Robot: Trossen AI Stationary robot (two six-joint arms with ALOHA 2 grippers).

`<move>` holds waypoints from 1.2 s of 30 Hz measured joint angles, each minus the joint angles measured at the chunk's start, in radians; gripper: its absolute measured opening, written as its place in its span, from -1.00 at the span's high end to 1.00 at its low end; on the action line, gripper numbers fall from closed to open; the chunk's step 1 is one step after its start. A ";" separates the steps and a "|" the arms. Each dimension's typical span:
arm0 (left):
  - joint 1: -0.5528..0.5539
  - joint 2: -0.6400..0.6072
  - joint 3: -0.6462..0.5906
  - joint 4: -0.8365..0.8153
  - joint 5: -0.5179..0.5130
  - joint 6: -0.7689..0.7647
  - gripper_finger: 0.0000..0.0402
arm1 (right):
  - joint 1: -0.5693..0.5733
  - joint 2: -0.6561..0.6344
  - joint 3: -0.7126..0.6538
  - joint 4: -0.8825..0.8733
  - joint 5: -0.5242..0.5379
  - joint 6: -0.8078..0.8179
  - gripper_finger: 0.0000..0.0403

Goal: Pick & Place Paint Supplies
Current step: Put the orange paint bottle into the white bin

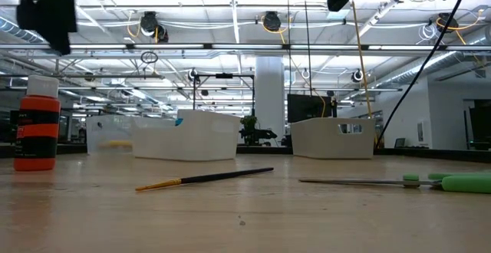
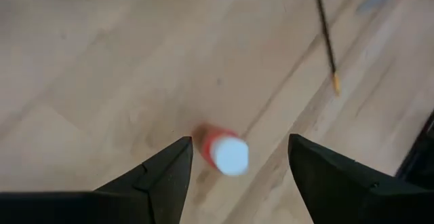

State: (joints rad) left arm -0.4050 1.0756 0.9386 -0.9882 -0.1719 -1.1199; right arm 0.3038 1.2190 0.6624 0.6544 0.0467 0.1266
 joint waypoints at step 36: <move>0.077 0.212 0.127 -0.069 -0.069 0.140 0.44 | -0.003 -0.014 0.000 0.018 0.002 -0.108 0.35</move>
State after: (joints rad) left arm -0.3283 1.2879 1.0653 -1.0568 -0.2409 -0.9796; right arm 0.3006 1.2052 0.6624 0.6728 0.0487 0.0190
